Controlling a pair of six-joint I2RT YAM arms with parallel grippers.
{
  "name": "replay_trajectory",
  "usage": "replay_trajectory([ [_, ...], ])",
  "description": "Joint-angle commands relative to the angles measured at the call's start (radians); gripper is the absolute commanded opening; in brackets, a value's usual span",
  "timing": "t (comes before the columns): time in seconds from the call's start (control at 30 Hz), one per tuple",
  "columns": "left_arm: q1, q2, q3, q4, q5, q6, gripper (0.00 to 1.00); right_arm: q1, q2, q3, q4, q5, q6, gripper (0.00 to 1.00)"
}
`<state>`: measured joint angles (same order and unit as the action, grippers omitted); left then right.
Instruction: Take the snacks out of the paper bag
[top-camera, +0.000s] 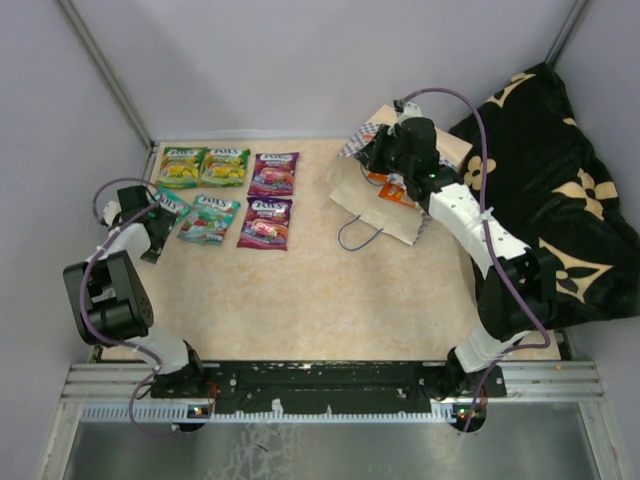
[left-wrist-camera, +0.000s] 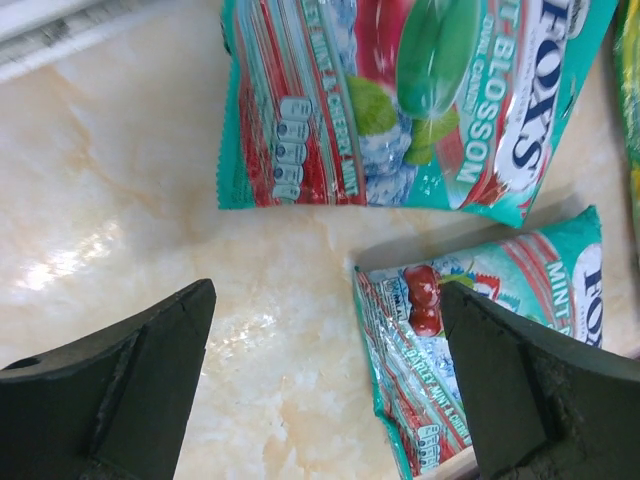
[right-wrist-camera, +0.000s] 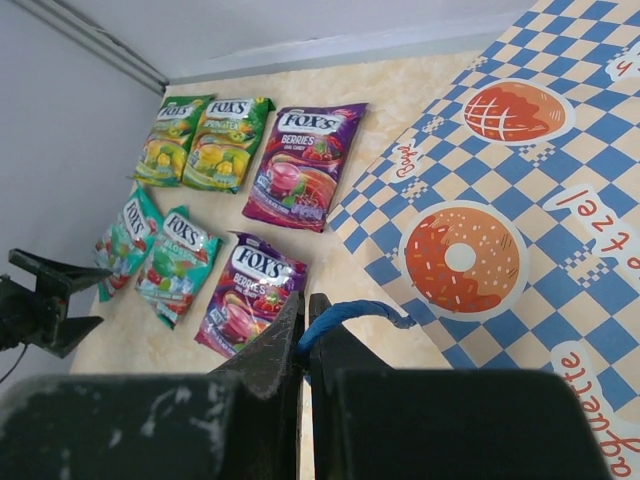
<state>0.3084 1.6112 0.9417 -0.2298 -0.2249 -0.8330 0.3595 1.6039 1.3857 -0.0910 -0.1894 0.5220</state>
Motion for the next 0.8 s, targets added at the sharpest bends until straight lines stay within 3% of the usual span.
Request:
replay_trajectory([
  [0.0, 0.007, -0.066, 0.044, -0.072, -0.153, 0.066, 1.00, -0.008, -0.035, 0.020, 0.029, -0.007, -0.019, 0.00],
  [0.13, 0.022, -0.122, -0.015, -0.031, -0.207, 0.058, 0.98, -0.011, -0.007, 0.046, 0.029, -0.029, -0.016, 0.00],
  [0.23, 0.046, -0.137, -0.059, 0.066, -0.220, 0.095, 0.89, -0.017, 0.000, 0.063, 0.011, -0.034, -0.036, 0.00],
  [0.3, 0.072, -0.112, -0.058, 0.079, -0.209, 0.103, 0.83, -0.028, -0.010, 0.054, 0.013, -0.031, -0.039, 0.00],
  [0.43, 0.089, -0.049, -0.027, 0.075, -0.228, 0.116, 0.80, -0.058, -0.031, 0.020, 0.033, -0.038, -0.033, 0.00],
  [0.63, 0.091, 0.040, -0.005, 0.133, -0.228, 0.144, 0.63, -0.094, -0.029, 0.001, 0.048, -0.069, -0.028, 0.00],
  [0.77, 0.090, 0.105, 0.019, 0.151, -0.219, 0.143, 0.62, -0.122, -0.029, -0.023, 0.065, -0.093, -0.019, 0.00],
])
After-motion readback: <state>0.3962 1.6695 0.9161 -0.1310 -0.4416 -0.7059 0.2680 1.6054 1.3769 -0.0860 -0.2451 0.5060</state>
